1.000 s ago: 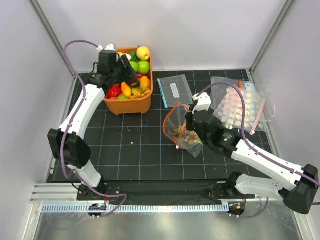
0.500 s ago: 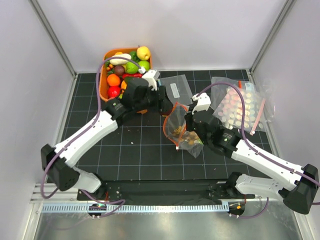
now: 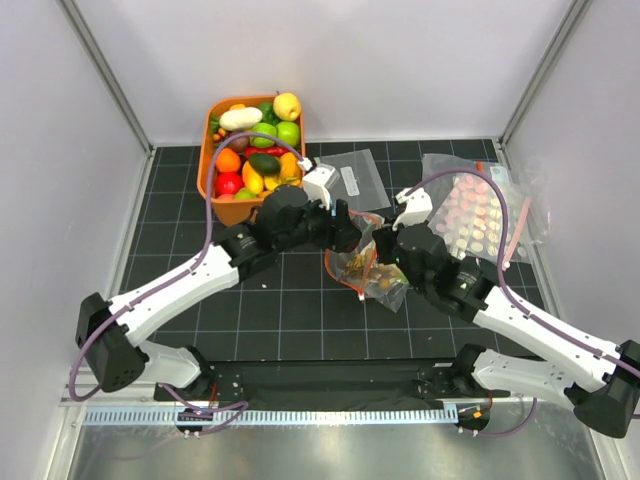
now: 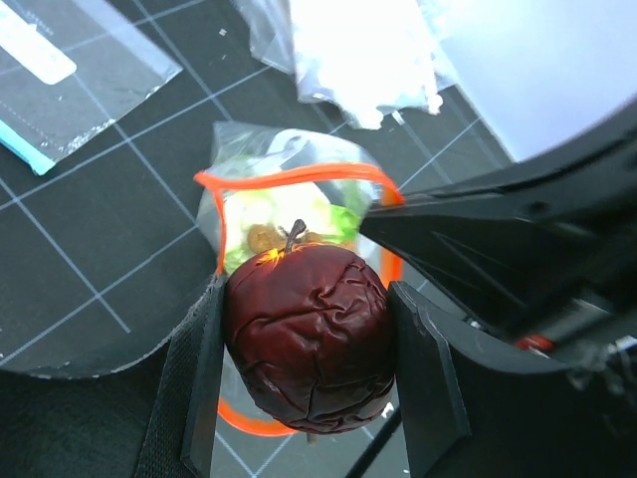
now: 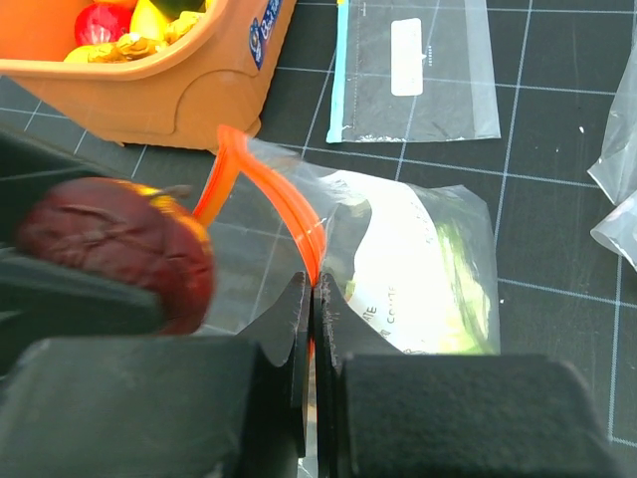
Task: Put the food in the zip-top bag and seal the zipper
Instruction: Place the fake fruit in the zipper food storage bag.
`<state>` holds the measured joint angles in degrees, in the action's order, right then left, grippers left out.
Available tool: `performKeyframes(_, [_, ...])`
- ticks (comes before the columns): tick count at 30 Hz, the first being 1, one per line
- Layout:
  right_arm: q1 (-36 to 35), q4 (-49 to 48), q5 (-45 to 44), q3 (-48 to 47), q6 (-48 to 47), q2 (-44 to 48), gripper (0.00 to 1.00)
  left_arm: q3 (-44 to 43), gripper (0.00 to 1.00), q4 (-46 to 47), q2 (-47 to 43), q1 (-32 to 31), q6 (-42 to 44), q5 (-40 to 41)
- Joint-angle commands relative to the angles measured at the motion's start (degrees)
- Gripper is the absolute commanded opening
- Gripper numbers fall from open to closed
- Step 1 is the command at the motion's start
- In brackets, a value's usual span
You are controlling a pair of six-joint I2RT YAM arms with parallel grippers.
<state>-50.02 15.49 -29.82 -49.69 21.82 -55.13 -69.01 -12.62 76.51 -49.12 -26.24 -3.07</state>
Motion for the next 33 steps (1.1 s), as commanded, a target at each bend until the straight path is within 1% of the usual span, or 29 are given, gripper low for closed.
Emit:
performKeyframes(1, [-0.2, -2.6, -0.3, -0.1, 1.2, 0.4, 0.01, -0.7, 0.20, 3.9, 2.5, 0.1, 2.4, 0.7])
performKeyframes(4, [-0.1, -2.5, -0.7, -0.1, 1.4, 0.6, 0.01, -2.3, 0.20, 2.7, 5.0, 0.0, 3.0, 0.0])
performKeyframes(10, [-0.1, -2.5, -2.2, 0.5, 2.0, 1.4, 0.01, -3.4, 0.21, 1.5, 9.5, 0.0, 3.0, 1.1])
performKeyframes(12, [-0.1, -1.6, -3.2, 0.3, 2.6, 1.3, 0.01, -4.3, 0.33, 1.2, 10.2, 0.1, 2.5, 0.3])
performKeyframes(13, [0.0, -1.3, -4.0, 0.1, 2.7, 1.2, 0.01, -4.6, 0.49, 0.9, 10.8, 0.0, 2.1, -0.5])
performKeyframes(15, [0.1, -0.8, -4.6, 0.2, 3.0, 1.0, 0.01, -5.7, 0.63, -0.2, 10.9, 0.0, 1.9, -0.8])
performKeyframes(16, [0.4, -0.5, -4.7, 0.1, 3.1, 0.8, 0.01, -6.0, 0.74, -0.5, 10.8, 0.0, 1.9, -1.1])
performKeyframes(18, [0.5, -0.2, -4.8, 0.0, 3.3, 0.9, 0.01, -6.2, 0.78, -1.4, 10.3, 0.1, 2.1, -1.8])
performKeyframes(19, [0.6, -0.2, -4.8, 0.0, 3.3, 0.9, 0.01, -6.3, 0.84, -1.8, 10.1, 0.1, 2.0, -2.1])
performKeyframes(21, [0.7, -0.3, -4.9, 0.1, 3.3, 1.1, 0.01, -6.7, 0.88, -2.8, 9.3, 0.0, 1.7, -2.6])
performKeyframes(22, [0.8, -0.3, -4.9, 0.1, 3.3, 1.2, 0.01, -7.0, 0.93, -3.2, 9.1, 0.1, 1.9, -2.6])
performKeyframes(26, [1.1, -0.4, -4.5, 0.3, 3.3, 0.9, 0.01, -8.1, 0.95, -5.1, 7.2, 0.1, 3.3, -1.2])
performKeyframes(30, [1.2, -0.4, -4.2, 0.3, 3.2, 1.0, 0.01, -9.2, 0.94, -6.9, 5.1, 0.9, 4.0, 1.0])
performKeyframes(32, [1.2, -0.6, -4.3, 0.4, 3.1, 1.0, 0.01, -9.5, 0.93, -7.6, 4.4, 3.0, 2.8, 2.2])
performKeyframes(33, [1.2, -0.6, -4.2, 0.4, 3.0, 1.3, 0.01, -9.6, 0.93, -7.9, 4.1, 5.8, 1.6, 1.7])
